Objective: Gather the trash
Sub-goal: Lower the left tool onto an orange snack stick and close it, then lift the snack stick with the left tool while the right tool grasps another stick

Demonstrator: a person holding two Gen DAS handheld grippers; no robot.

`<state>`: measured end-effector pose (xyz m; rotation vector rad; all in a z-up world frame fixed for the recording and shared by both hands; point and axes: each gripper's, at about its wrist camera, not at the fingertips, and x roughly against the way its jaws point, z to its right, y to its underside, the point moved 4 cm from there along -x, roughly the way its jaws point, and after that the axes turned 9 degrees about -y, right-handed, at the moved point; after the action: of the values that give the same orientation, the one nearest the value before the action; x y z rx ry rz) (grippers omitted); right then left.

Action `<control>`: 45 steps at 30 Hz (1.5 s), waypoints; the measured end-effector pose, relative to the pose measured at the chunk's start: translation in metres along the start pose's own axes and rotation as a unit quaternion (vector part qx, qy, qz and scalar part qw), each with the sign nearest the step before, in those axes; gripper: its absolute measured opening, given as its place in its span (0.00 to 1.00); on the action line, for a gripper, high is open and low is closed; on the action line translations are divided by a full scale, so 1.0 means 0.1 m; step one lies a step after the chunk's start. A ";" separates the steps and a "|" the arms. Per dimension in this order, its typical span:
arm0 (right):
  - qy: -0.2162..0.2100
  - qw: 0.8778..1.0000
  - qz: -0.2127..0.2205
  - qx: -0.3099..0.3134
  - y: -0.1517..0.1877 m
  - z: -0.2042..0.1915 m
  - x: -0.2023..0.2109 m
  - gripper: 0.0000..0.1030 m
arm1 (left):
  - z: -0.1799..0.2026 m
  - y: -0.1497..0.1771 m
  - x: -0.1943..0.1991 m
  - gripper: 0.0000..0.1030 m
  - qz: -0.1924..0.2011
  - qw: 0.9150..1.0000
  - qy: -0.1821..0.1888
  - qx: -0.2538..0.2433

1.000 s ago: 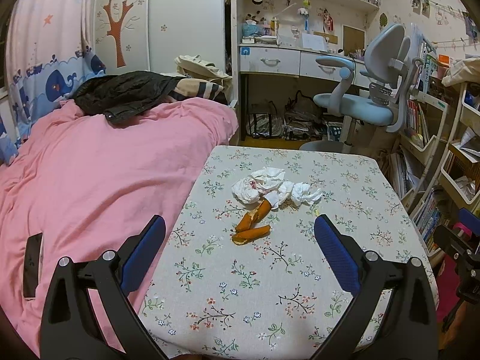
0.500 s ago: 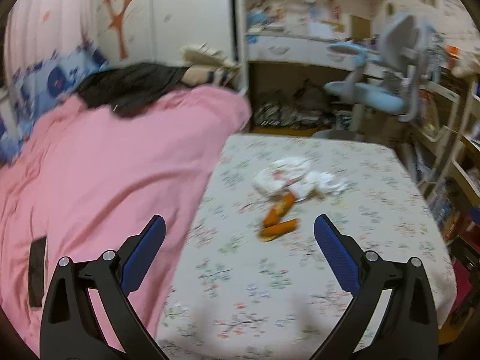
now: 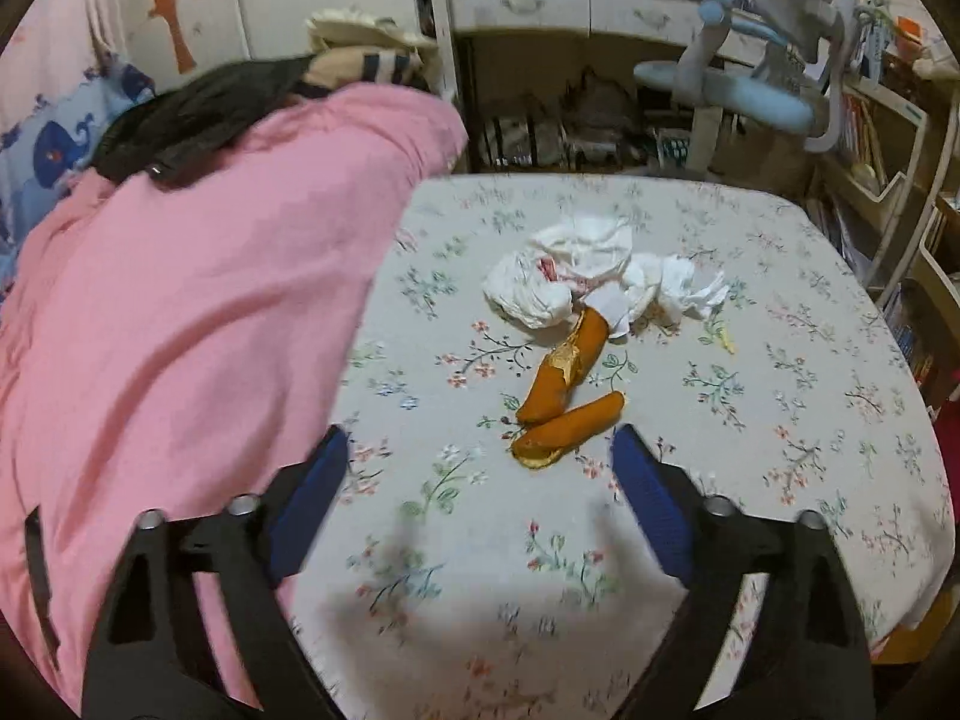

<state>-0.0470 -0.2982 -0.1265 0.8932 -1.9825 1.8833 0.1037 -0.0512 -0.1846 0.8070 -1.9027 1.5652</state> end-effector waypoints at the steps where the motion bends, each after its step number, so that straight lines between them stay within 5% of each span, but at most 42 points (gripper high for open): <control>1: -0.001 1.000 0.000 -0.002 0.00 0.02 0.00 0.93 | 0.01 -0.03 -0.08 0.71 -0.006 1.000 0.008 0.005; 11: -0.021 1.000 -0.010 0.006 0.01 -0.07 -0.05 0.93 | 0.38 -0.18 -0.58 0.61 -0.030 0.998 0.033 -0.038; 16: -0.033 0.999 -0.026 0.028 0.02 -0.20 -0.16 0.93 | 0.39 -0.20 -0.76 0.18 -0.065 0.996 0.050 -0.021; 25: -0.108 0.991 -0.072 0.005 -0.09 -0.42 -0.74 0.93 | -0.12 -0.39 -0.60 0.17 -0.071 0.991 0.090 0.075; 30: -0.131 0.985 -0.100 0.058 -0.08 -0.74 -1.03 0.93 | -0.27 -0.52 -0.37 0.17 -0.042 0.989 0.101 0.098; 39: -0.165 0.981 -0.098 0.039 -0.26 -0.89 -1.43 0.91 | -0.45 -0.65 -0.14 0.17 -0.011 0.987 0.105 0.124; 45: -0.220 0.950 -0.131 0.179 -0.36 -1.20 -1.76 0.77 | -0.55 -0.64 -0.13 0.17 -0.012 0.985 0.107 0.136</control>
<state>0.0850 -0.1368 -0.1847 1.7165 -1.6337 2.0462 0.1618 -0.0052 -0.1426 0.7342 -1.5437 1.8429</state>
